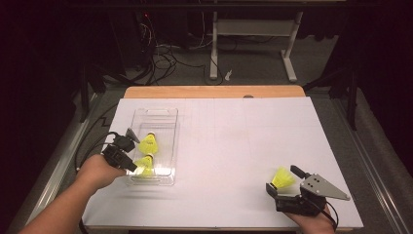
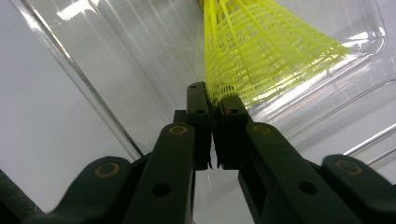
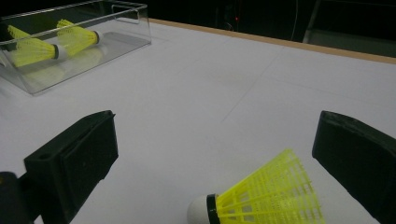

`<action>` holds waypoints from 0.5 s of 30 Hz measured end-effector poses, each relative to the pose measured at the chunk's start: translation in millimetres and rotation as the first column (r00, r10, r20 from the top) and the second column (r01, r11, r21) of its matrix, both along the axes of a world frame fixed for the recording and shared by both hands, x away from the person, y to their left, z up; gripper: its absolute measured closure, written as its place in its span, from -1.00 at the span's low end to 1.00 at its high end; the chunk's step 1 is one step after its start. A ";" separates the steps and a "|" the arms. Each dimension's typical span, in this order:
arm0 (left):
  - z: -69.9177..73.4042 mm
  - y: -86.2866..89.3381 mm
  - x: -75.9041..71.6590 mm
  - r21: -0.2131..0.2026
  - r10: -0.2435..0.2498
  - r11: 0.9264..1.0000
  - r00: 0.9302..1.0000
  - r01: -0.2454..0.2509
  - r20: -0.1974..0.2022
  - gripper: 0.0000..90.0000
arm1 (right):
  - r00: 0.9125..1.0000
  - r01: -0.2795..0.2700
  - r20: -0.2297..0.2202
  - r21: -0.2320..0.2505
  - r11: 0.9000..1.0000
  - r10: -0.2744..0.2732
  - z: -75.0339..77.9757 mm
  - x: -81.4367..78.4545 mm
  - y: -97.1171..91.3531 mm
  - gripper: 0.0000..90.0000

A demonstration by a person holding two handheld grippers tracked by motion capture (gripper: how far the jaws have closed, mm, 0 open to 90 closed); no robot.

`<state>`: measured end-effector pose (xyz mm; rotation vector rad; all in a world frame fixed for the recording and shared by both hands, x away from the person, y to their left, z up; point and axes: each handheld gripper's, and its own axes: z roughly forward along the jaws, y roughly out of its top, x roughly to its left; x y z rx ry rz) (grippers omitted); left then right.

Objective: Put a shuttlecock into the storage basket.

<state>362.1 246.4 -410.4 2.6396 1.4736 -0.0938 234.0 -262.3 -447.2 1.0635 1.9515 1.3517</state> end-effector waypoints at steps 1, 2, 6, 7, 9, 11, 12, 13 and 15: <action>-0.2 -0.4 -0.1 0.002 -0.001 1.000 1.000 0.001 0.001 0.90 | 1.000 0.000 0.001 0.000 1.000 0.000 0.1 0.0 -0.1 -0.98; -0.1 -0.2 0.0 -0.001 0.001 1.000 1.000 -0.001 0.000 0.90 | 1.000 -0.001 0.002 -0.001 1.000 0.001 0.2 -0.1 -0.1 -0.98; 0.2 -1.4 -0.5 -0.006 -0.007 1.000 1.000 0.007 -0.005 0.80 | 1.000 -0.001 0.002 0.001 1.000 0.001 0.4 -0.3 0.1 -0.98; 0.3 -1.5 -0.7 -0.007 -0.009 1.000 1.000 0.009 -0.006 0.79 | 1.000 0.000 0.002 0.001 1.000 0.000 0.5 -0.3 0.1 -0.98; 0.6 -2.1 -1.1 -0.008 -0.014 1.000 1.000 0.014 -0.006 0.74 | 1.000 0.000 0.003 0.002 1.000 0.000 0.6 -0.3 0.0 -0.98; 0.9 -3.1 -1.4 -0.013 -0.018 1.000 1.000 0.018 -0.015 0.68 | 1.000 0.000 0.003 0.002 1.000 -0.001 0.7 -0.4 0.1 -0.98; 1.5 -3.5 -1.4 -0.012 -0.018 1.000 1.000 0.018 -0.015 0.65 | 1.000 0.001 0.003 0.002 1.000 -0.001 0.6 -0.4 0.1 -0.98; 2.1 -4.1 -1.7 -0.012 -0.019 1.000 1.000 0.019 -0.014 0.62 | 1.000 0.001 0.002 0.001 1.000 -0.001 0.6 -0.3 0.2 -0.98; 2.5 -3.1 0.1 -0.016 -0.058 0.998 0.998 0.058 0.011 0.58 | 1.000 0.001 0.001 0.002 1.000 -0.001 0.6 -0.4 0.6 -0.98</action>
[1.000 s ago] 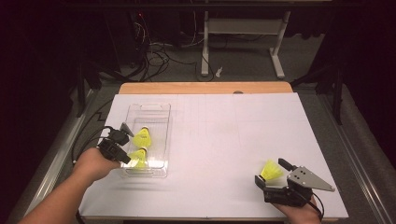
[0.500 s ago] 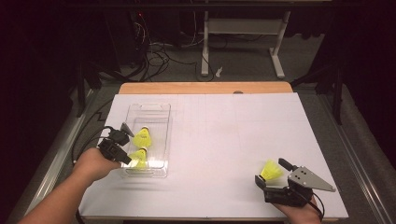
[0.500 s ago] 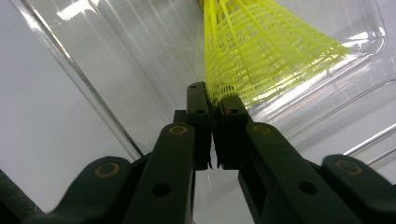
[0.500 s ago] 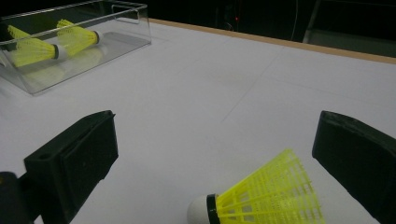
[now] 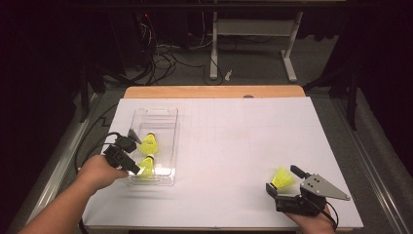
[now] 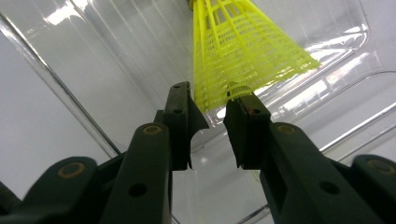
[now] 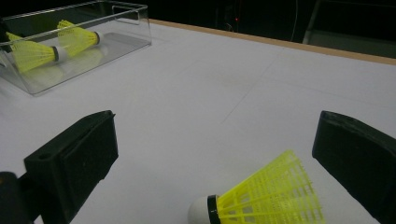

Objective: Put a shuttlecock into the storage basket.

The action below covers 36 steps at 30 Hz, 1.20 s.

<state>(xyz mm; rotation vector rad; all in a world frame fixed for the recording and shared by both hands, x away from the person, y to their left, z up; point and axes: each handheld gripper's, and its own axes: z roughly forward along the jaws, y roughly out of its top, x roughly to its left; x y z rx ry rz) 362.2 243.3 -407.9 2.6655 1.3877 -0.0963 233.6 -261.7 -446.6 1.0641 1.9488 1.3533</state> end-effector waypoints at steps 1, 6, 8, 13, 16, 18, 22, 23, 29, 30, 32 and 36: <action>1.0 0.1 -0.3 0.000 0.002 1.000 1.000 -0.002 0.002 0.58 | 1.000 0.000 0.001 0.000 1.000 0.000 0.0 0.0 0.1 -0.98; 4.7 1.2 -0.9 0.002 -0.002 1.000 1.000 0.002 -0.001 0.47 | 1.000 0.000 0.001 0.001 1.000 0.000 0.1 0.0 0.1 -0.98; 7.0 1.2 -1.9 0.011 -0.005 1.000 1.000 0.005 0.003 0.45 | 1.000 -0.001 0.002 0.002 1.000 0.001 0.2 -0.1 0.0 -0.98; 17.0 -2.7 -5.9 0.002 0.028 1.000 0.999 -0.028 -0.027 0.37 | 1.000 -0.001 0.001 0.002 1.000 0.001 0.2 -0.2 0.3 -0.98; 22.2 -4.7 -6.5 0.005 0.024 1.000 0.999 -0.024 -0.031 0.31 | 1.000 -0.002 0.000 0.001 1.000 0.002 0.4 -0.3 0.5 -0.98; 26.1 -4.9 -6.3 -0.003 0.024 1.000 0.999 -0.025 -0.035 0.27 | 1.000 -0.001 0.002 0.002 1.000 0.001 0.3 -0.2 0.4 -0.98; 35.8 -4.1 -5.4 -0.038 0.030 0.999 0.999 -0.031 -0.036 0.16 | 1.000 0.000 0.001 0.001 1.000 0.000 0.1 -0.1 0.6 -0.98; 37.9 -4.2 -5.3 -0.039 0.029 0.999 0.999 -0.030 -0.032 0.15 | 1.000 0.000 0.000 0.001 1.000 0.000 0.1 -0.1 0.6 -0.98; 46.3 -6.4 -4.4 -0.061 0.026 0.998 0.999 -0.028 -0.034 0.03 | 1.000 -0.001 0.001 0.000 1.000 0.001 0.1 0.1 0.7 -0.98; 46.8 -6.9 -4.1 -0.064 0.023 0.998 0.999 -0.025 -0.035 0.01 | 1.000 -0.001 0.001 0.000 1.000 0.001 0.2 0.1 0.6 -0.98; 47.4 -8.3 -3.4 -0.070 0.021 0.997 0.999 -0.024 -0.037 -0.06 | 1.000 0.000 0.000 0.001 1.000 0.000 0.3 -0.1 0.5 -0.98; 51.3 -12.6 -1.8 -0.072 0.005 0.997 0.999 -0.008 -0.038 -0.13 | 1.000 0.000 0.001 0.001 1.000 0.000 0.3 0.0 -0.3 -0.98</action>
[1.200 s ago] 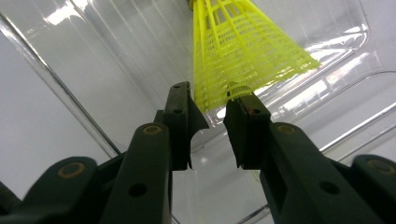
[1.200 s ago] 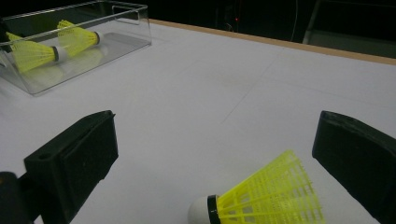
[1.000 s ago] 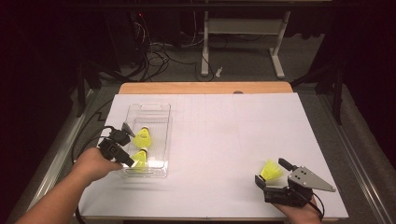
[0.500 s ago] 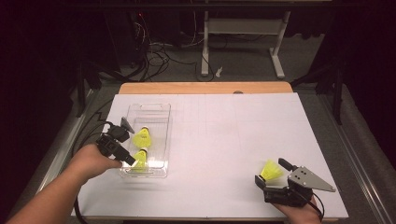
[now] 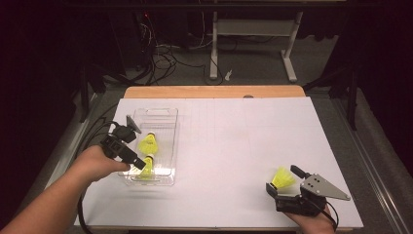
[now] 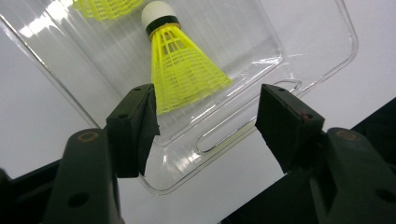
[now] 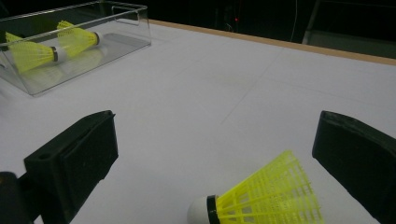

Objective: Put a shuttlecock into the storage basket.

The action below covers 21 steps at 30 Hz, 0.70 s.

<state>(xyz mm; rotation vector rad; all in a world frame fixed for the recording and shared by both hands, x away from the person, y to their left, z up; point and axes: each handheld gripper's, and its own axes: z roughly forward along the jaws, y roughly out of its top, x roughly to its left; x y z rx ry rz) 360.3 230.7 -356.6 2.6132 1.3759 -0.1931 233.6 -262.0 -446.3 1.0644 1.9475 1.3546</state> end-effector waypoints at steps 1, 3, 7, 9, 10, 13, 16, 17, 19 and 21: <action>1.9 -1.2 0.1 -0.004 -0.001 1.000 1.000 0.002 0.006 -0.15 | 1.000 0.000 0.000 0.000 1.000 0.000 0.2 0.1 -0.2 -0.98; 4.6 -4.7 -0.1 0.001 -0.002 1.000 1.000 0.002 0.011 -0.23 | 1.000 0.005 0.004 0.007 1.000 -0.005 1.3 0.3 -0.3 -0.98; 6.2 -11.4 -0.4 0.002 -0.018 1.000 1.000 0.018 0.005 -0.38 | 1.000 0.006 -0.001 0.011 1.000 -0.006 0.4 1.6 -1.2 -0.98; 6.0 -15.0 -0.3 0.005 -0.025 1.000 1.000 0.025 0.004 -0.43 | 1.000 0.009 -0.001 0.010 1.000 -0.009 0.2 1.8 -2.4 -0.98; 6.3 -16.5 -0.2 -0.006 -0.032 0.999 0.999 0.032 0.006 -0.45 | 1.000 0.012 -0.001 0.013 1.000 -0.012 0.5 1.4 -2.6 -0.98; 7.9 -22.1 -0.3 -0.031 -0.045 0.998 0.999 0.045 0.011 -0.48 | 1.000 0.011 0.000 0.011 1.000 -0.011 0.7 0.4 -3.0 -0.98; 9.7 -27.8 -0.4 -0.039 -0.052 0.998 0.999 0.053 0.015 -0.54 | 1.000 0.012 0.001 0.009 1.000 -0.012 1.0 0.1 -3.2 -0.98; 10.2 -29.3 -0.5 -0.042 -0.053 0.998 0.998 0.054 0.016 -0.57 | 1.000 0.010 0.007 0.009 1.000 -0.010 1.7 0.2 -3.1 -0.98; 11.7 -33.5 -0.9 -0.046 -0.067 0.997 0.998 0.068 0.015 -0.60 | 1.000 0.010 0.009 0.012 1.000 -0.010 2.4 -0.1 -2.7 -0.98; 12.7 -38.3 -1.8 -0.054 -0.081 0.995 0.997 0.082 0.014 -0.64 | 1.000 0.008 0.006 0.007 1.000 -0.008 1.7 -0.1 -2.7 -0.98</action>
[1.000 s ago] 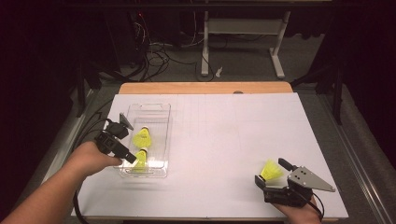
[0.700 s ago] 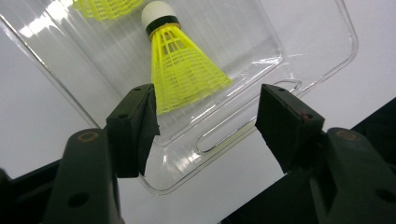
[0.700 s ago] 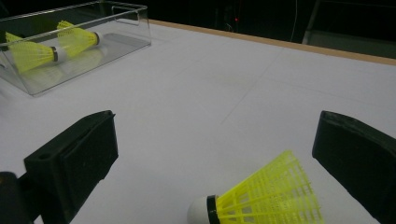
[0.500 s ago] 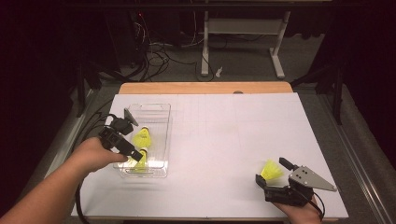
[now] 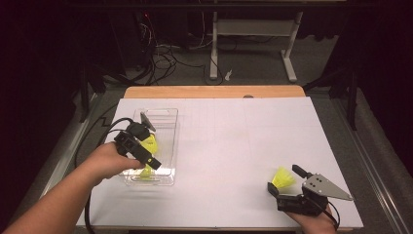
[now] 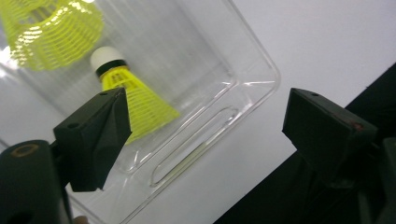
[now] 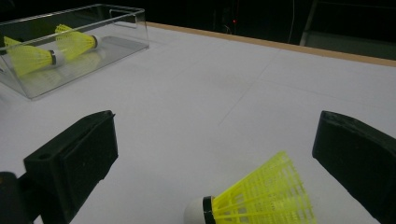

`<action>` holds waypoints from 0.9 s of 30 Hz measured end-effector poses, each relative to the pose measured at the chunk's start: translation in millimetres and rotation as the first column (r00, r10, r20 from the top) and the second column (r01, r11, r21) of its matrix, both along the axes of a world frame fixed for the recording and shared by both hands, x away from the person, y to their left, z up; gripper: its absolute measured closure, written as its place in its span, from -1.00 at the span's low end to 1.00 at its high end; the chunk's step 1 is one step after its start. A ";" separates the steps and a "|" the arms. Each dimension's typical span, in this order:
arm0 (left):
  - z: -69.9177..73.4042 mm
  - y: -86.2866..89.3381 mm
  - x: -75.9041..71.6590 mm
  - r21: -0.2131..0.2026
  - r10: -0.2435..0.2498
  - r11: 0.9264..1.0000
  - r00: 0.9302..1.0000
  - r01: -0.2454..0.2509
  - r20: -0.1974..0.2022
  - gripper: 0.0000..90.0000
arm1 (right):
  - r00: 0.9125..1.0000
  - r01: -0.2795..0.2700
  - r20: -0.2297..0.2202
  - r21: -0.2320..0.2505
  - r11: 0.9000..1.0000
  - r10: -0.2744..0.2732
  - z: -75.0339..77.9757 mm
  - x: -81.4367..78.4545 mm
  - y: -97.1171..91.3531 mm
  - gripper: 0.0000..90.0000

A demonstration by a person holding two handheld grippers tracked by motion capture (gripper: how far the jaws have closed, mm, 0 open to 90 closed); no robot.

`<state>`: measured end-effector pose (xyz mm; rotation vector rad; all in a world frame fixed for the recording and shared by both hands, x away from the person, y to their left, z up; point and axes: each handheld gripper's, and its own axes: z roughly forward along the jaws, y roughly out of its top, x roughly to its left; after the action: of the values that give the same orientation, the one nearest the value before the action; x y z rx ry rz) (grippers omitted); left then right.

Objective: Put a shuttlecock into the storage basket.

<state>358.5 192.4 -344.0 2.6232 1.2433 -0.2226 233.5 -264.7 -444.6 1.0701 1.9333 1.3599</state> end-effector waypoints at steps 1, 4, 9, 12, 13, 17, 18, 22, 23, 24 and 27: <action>0.6 -2.3 -0.4 -0.001 -0.004 1.000 1.000 0.004 0.003 -0.65 | 1.000 0.000 -0.002 0.000 1.000 0.000 -0.2 -0.2 -0.2 -0.98; 1.1 -9.7 -1.9 -0.009 -0.018 1.000 1.000 0.018 0.005 -0.71 | 1.000 0.005 0.001 0.003 1.000 -0.005 0.3 -1.0 -1.7 -0.99; 1.0 -23.2 -1.7 0.001 -0.039 0.999 0.999 0.039 0.007 -0.94 | 1.000 0.018 0.005 0.008 1.000 -0.018 1.7 -0.9 -5.2 -1.00; 3.1 -31.0 -1.7 -0.005 -0.050 0.999 0.999 0.050 0.013 -0.99 | 1.000 0.026 0.013 0.010 1.000 -0.026 3.0 -0.6 -6.8 -1.00; 3.6 -33.7 -1.8 -0.004 -0.053 0.999 0.999 0.053 0.014 -0.99 | 1.000 0.027 0.014 0.010 1.000 -0.027 3.3 -0.6 -7.2 -1.00; 4.3 -44.6 -2.9 -0.003 -0.072 0.997 0.997 0.072 0.015 -1.00 | 0.999 0.029 0.012 0.010 1.000 -0.029 3.2 -0.3 -9.4 -1.00; 4.3 -47.3 -3.2 -0.004 -0.076 0.997 0.997 0.076 0.016 -1.00 | 0.999 0.030 0.010 0.012 0.999 -0.030 3.1 -0.1 -10.0 -1.00; 3.9 -57.3 -3.6 -0.007 -0.093 0.996 0.995 0.093 0.019 -0.99 | 0.999 0.031 0.008 0.006 0.999 -0.031 2.8 0.5 -12.3 -1.00; 3.7 -59.8 -3.6 -0.009 -0.097 0.995 0.995 0.098 0.018 -0.99 | 0.999 0.032 0.006 0.007 0.999 -0.032 2.7 0.7 -12.8 -1.00; 3.1 -62.4 -3.8 -0.012 -0.101 0.995 0.995 0.101 0.019 -0.99 | 1.000 0.031 0.005 0.006 0.999 -0.031 2.6 0.9 -13.4 -1.00; 1.6 -69.9 -4.1 -0.021 -0.111 0.994 0.994 0.111 0.021 -0.99 | 0.999 0.035 0.000 0.005 0.999 -0.035 2.3 1.3 -14.8 -1.00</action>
<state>354.4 122.5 -342.4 2.6715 1.0833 -0.2279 234.9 -279.5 -442.4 1.1004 1.9034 1.3467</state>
